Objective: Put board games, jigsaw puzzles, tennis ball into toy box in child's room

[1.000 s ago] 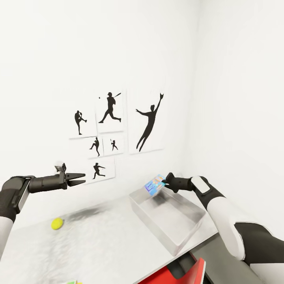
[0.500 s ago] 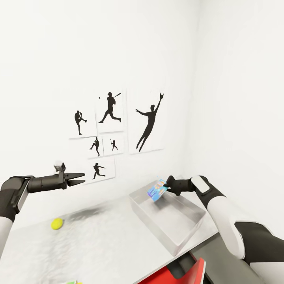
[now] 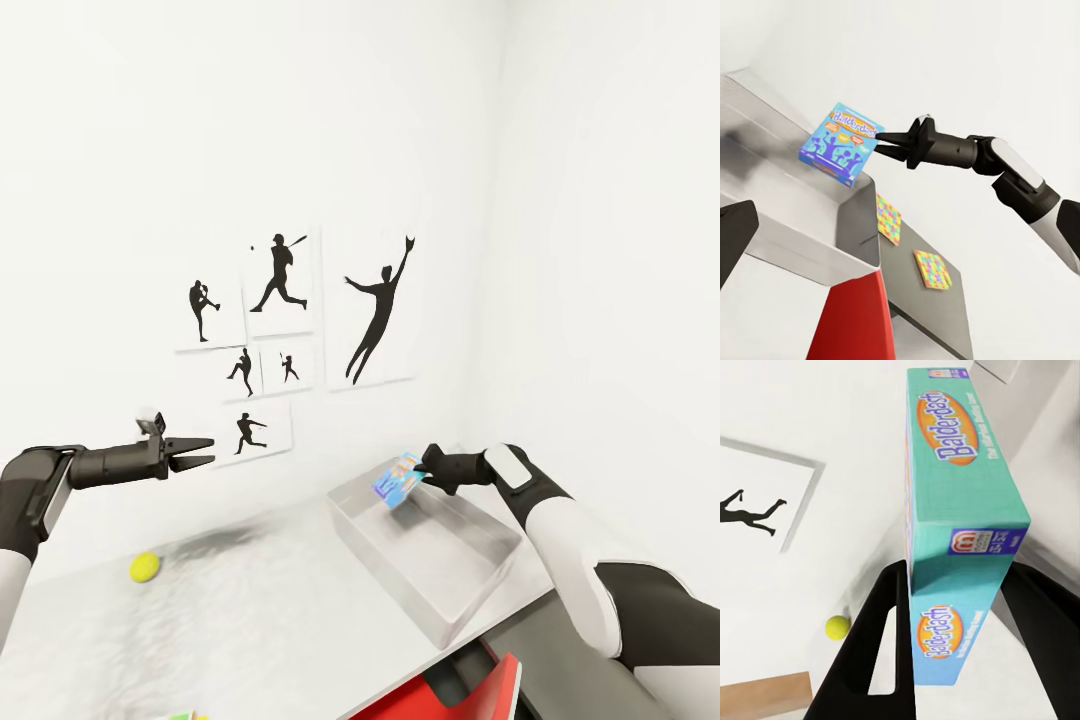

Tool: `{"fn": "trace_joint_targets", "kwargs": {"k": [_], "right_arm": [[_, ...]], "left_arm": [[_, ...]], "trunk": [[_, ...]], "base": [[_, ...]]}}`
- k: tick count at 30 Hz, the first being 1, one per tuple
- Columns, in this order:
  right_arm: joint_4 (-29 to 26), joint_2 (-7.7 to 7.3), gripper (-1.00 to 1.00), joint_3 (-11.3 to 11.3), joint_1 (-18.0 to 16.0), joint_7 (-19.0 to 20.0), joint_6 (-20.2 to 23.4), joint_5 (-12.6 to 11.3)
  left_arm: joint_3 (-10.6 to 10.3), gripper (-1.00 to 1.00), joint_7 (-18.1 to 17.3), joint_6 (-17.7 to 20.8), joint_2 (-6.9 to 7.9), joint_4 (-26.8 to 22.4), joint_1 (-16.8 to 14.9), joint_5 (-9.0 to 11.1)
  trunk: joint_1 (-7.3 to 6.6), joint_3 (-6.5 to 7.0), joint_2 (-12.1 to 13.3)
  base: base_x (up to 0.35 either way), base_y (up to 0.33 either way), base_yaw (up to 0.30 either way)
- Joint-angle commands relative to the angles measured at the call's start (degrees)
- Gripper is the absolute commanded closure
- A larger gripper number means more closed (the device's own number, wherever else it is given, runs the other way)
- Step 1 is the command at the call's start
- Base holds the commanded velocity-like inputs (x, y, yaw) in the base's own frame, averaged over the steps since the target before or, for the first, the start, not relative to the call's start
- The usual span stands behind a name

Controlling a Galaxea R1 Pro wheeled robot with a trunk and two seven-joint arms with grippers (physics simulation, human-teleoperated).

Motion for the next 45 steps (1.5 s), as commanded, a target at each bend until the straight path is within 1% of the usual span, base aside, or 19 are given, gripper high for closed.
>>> {"fn": "trace_joint_targets", "kwargs": {"k": [1, 17, 32, 37, 41, 45], "right_arm": [[0.0, 0.02, 1.0, -0.2, 0.0, 0.2, 0.2, 0.3], [0.0, 0.19, 1.0, -0.3, 0.0, 0.2, 0.3, 0.2], [-0.2, -0.01, 1.0, -1.0, -0.4, -0.1, 0.5, -0.3], [-2.7, -0.01, 1.0, -1.1, -0.4, -0.2, 1.0, -0.5], [-5.9, 0.1, 1.0, -1.2, -0.5, -0.3, 2.7, -0.5], [-6.8, 0.16, 1.0, -1.2, -0.6, -0.3, 3.3, -0.5]], "left_arm": [[0.0, -1.0, -0.2, 0.6, 0.0, 0.0, 0.0, 0.0], [0.0, -1.0, -0.2, 0.6, 0.02, 0.0, 0.0, 0.0], [0.0, -1.0, -0.2, 0.6, 0.06, 0.0, 0.0, 0.0], [0.0, -1.0, -0.2, 0.6, 0.08, 0.0, 0.0, 0.0], [0.1, -1.0, -0.2, 0.6, 0.09, 0.0, -0.1, 0.0], [0.1, -1.0, -0.2, 0.7, 0.09, 0.0, -0.1, 0.0]], "trunk": [[0.02, -0.03, 0.0], [0.02, -0.07, 0.0], [0.02, -1.34, 0.0], [0.02, -1.8, 0.0], [0.02, -2.17, 0.0], [0.02, -2.54, 0.0]], "base": [[0.0, 0.0, 0.0], [0.0, 0.0, 0.0], [0.0, 0.0, 0.0], [0.0, 0.0, 0.0], [0.0, 0.0, 0.0], [0.0, 0.0, 0.0]]}}
